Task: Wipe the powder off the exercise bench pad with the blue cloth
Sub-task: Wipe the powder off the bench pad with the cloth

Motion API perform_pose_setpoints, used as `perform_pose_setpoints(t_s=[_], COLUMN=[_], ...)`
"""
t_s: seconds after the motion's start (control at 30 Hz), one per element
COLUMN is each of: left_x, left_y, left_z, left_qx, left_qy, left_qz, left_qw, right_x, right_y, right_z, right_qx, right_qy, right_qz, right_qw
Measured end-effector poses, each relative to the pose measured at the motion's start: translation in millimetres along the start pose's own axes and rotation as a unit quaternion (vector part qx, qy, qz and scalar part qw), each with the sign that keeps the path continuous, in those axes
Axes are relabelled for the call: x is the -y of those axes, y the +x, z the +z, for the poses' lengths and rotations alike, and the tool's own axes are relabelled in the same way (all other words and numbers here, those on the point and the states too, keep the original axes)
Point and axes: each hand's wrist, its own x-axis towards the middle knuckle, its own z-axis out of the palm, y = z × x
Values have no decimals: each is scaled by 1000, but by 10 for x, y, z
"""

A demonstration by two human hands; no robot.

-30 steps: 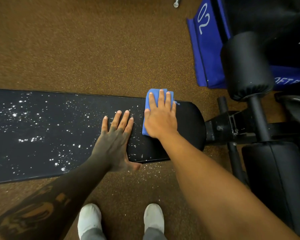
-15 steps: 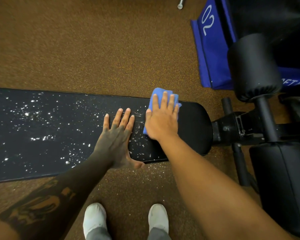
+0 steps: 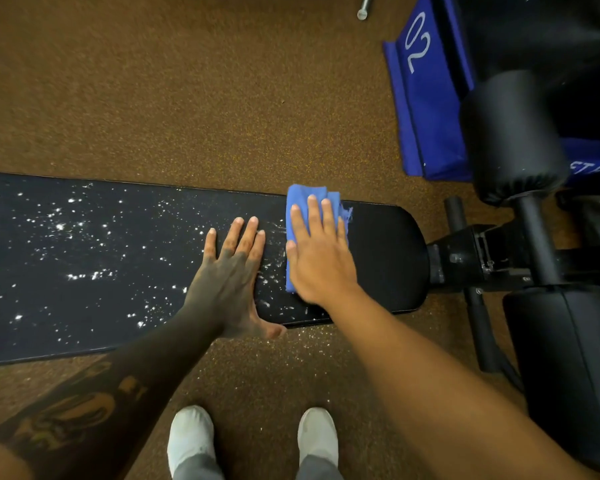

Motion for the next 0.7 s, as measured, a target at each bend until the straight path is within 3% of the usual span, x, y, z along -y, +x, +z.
perform_pose_setpoints(t_s=[0.3,0.53,0.7], left_x=[-9,-2,-3], left_y=[0,-4,-10], left_z=[8,2,-5], left_qx=[3,-3,-1], left_qy=[11,12,16], left_qz=[3,6,9], left_qw=[1000,1000,1000], right_x=[2,-45,-107], right_y=[235,-436,-62], right_z=[-15,48,38], right_qx=[14,28,5], right_qy=[16,17,9], right_qz=[75,-18,75], right_qw=[997,999,997])
